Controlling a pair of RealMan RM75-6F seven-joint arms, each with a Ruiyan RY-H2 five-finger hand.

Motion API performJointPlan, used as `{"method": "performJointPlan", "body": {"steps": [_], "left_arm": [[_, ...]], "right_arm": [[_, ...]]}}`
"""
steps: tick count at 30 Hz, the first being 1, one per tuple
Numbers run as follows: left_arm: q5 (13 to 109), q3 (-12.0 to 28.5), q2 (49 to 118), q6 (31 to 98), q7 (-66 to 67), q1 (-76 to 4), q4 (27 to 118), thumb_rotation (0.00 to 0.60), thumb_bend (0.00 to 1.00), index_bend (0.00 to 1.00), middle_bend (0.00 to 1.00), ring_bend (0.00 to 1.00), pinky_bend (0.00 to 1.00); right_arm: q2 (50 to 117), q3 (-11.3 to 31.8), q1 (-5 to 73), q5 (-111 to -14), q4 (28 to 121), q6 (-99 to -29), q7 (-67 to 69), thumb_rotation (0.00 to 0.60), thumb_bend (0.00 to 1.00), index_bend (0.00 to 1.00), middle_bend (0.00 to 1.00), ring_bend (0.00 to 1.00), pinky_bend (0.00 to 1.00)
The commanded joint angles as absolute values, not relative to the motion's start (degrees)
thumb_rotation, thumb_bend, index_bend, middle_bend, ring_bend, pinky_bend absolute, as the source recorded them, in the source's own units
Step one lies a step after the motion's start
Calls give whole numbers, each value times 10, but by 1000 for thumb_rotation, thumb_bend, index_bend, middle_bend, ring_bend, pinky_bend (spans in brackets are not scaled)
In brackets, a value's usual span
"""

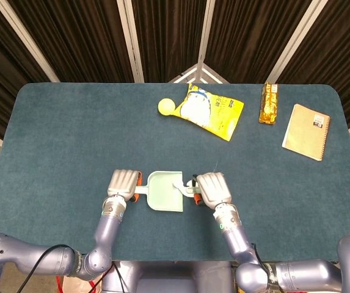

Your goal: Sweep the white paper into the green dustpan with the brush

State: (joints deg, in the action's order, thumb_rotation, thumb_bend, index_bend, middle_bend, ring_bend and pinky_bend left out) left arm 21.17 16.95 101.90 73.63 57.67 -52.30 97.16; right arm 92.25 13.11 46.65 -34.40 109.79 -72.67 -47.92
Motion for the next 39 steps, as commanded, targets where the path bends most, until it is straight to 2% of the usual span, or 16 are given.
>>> {"method": "performJointPlan", "body": {"steps": [1, 15, 27, 39], "left_arm": [[212, 167, 1021, 739, 575, -524, 972, 600, 622, 753, 1000, 993, 1000], [213, 164, 1034, 733, 561, -532, 953, 600, 622, 753, 1000, 993, 1000], [205, 164, 1029, 733, 562, -537, 950, 600, 630, 763, 1000, 999, 1000], [131, 192, 1004, 774, 660, -582, 988, 600, 639, 766, 1000, 999, 1000]], "right_arm": [[930, 129, 471, -338, 1109, -733, -485, 600, 495, 814, 946, 968, 912], [956, 158, 505, -310, 1157, -747, -499, 600, 495, 814, 946, 968, 912], [942, 190, 526, -318, 1168, -755, -484, 600, 496, 814, 946, 968, 911], [919, 174, 527, -327, 1127, -761, -485, 600, 495, 814, 946, 968, 911]]}}
